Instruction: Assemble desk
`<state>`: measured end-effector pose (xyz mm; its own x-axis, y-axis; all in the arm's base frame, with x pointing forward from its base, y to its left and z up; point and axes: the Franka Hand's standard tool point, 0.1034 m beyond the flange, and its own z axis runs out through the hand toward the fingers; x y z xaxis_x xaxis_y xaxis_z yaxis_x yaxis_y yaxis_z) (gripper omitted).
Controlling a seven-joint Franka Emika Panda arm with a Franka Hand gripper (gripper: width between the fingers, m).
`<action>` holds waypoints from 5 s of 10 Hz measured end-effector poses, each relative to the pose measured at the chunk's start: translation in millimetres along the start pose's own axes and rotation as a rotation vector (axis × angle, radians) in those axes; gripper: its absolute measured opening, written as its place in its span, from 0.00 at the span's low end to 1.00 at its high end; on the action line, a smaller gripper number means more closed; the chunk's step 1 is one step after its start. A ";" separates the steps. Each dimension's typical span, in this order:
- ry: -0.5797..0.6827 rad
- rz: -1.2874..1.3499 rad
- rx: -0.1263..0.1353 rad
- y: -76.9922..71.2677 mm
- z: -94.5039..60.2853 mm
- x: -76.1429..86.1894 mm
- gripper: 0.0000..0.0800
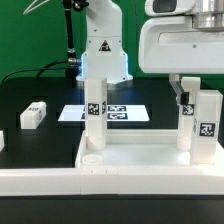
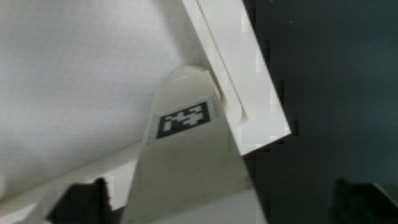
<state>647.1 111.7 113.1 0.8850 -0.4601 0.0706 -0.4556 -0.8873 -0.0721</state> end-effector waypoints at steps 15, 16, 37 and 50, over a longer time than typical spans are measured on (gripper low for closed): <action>-0.052 1.111 0.047 0.5 2.9 -1.6 0.77; -0.031 0.949 0.062 -4.7 2.5 -1.5 0.77; -0.106 1.364 0.036 6.7 7.9 3.5 0.37; -0.094 1.443 0.085 8.7 -31.5 12.6 0.81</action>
Offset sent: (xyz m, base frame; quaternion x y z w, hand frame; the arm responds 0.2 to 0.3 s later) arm 0.0000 0.0000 0.0000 0.0000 0.0000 0.1938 0.9810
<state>651.3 97.3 144.7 -0.3274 -0.9281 -0.1774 -0.9351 0.3451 -0.0799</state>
